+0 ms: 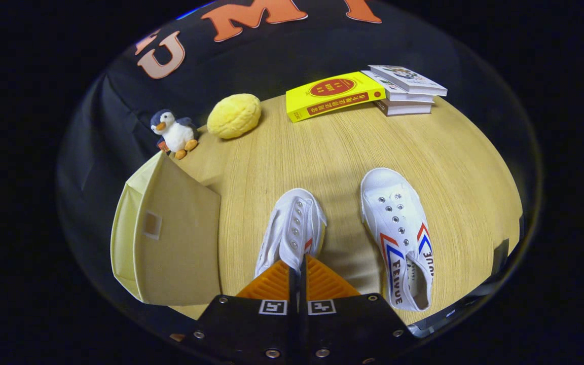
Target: Open the storage box then place both shoes into the box .Put the left shoe in first, then the right shoe, with the right side of both shoes facing outward in a uniform manner.
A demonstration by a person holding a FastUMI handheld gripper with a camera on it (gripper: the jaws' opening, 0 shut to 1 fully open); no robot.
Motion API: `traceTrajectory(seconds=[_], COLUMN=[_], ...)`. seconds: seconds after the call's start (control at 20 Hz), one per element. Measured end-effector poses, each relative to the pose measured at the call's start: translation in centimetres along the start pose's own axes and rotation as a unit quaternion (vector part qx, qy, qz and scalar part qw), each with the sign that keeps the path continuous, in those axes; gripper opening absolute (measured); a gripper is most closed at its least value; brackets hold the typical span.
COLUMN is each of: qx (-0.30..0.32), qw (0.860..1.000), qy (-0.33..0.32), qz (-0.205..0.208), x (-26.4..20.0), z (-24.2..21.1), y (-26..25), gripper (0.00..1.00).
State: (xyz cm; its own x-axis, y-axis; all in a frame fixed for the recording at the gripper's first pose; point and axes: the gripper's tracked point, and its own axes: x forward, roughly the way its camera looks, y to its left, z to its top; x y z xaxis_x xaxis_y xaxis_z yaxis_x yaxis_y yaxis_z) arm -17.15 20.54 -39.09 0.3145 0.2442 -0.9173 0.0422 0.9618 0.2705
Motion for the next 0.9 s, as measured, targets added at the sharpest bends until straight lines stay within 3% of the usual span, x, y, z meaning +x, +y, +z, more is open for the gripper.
traceTrajectory(seconds=[0.15, 0.9], qx=[-0.004, -0.02], qw=[1.0, 0.997], qy=[0.004, -0.061], qz=[-0.015, 0.03], x=[-0.1, -2.4], z=[-0.7, 3.7], y=[0.2, 3.5], gripper=[0.01, 0.0])
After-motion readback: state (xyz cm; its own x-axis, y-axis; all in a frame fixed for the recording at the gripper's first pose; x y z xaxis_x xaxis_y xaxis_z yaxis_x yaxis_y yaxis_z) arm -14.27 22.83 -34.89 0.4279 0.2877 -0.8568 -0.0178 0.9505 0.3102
